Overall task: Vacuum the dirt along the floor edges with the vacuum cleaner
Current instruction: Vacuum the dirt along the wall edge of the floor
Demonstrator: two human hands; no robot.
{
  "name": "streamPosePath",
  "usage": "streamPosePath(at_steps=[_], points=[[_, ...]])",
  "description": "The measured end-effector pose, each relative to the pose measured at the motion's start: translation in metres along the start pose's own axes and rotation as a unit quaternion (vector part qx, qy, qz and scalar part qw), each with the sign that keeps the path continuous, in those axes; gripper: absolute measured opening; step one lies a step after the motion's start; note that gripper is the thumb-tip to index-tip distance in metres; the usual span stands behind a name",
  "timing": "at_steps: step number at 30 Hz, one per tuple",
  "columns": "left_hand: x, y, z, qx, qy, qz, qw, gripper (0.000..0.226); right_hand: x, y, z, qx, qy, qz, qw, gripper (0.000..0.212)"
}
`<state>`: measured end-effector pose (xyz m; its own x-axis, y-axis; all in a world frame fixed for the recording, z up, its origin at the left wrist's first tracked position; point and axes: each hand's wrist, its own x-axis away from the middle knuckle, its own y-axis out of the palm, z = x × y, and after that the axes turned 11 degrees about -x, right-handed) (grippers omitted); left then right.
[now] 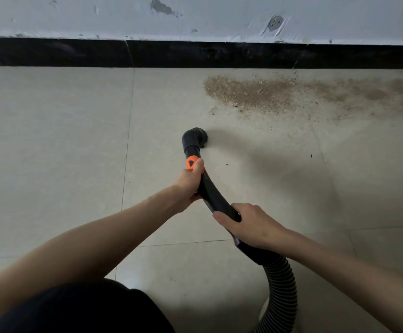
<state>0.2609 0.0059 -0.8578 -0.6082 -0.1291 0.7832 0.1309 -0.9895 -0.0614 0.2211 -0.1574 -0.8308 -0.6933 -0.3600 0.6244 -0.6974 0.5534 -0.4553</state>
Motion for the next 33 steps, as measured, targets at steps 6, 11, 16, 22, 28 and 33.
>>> streamPosePath(at_steps=[6, 11, 16, 22, 28, 33], points=[[0.007, -0.009, -0.02, 0.026, -0.019, 0.068, 0.997, 0.023, 0.003, 0.006, 0.009, -0.02, -0.02, -0.061, 0.998, 0.043], [0.024, -0.045, -0.045, 0.085, -0.04, 0.148, 0.985, 0.028, -0.007, 0.016, -0.011, -0.006, -0.055, -0.147, 0.988, 0.043], [0.04, -0.057, -0.069, 0.114, -0.039, 0.205, 0.971, 0.025, -0.007, 0.018, -0.018, 0.008, -0.051, -0.226, 0.973, 0.044], [0.046, -0.058, -0.072, 0.126, -0.037, 0.201, 0.971, 0.021, -0.006, 0.019, -0.021, 0.024, -0.047, -0.236, 0.97, 0.044], [0.036, -0.037, -0.054, 0.083, -0.012, 0.07, 0.994, 0.024, 0.009, 0.017, -0.007, 0.036, -0.034, -0.146, 0.988, 0.047], [0.032, -0.006, -0.047, 0.042, -0.011, -0.047, 0.998, 0.031, 0.029, 0.008, 0.017, 0.006, 0.031, -0.131, 0.991, 0.043]])
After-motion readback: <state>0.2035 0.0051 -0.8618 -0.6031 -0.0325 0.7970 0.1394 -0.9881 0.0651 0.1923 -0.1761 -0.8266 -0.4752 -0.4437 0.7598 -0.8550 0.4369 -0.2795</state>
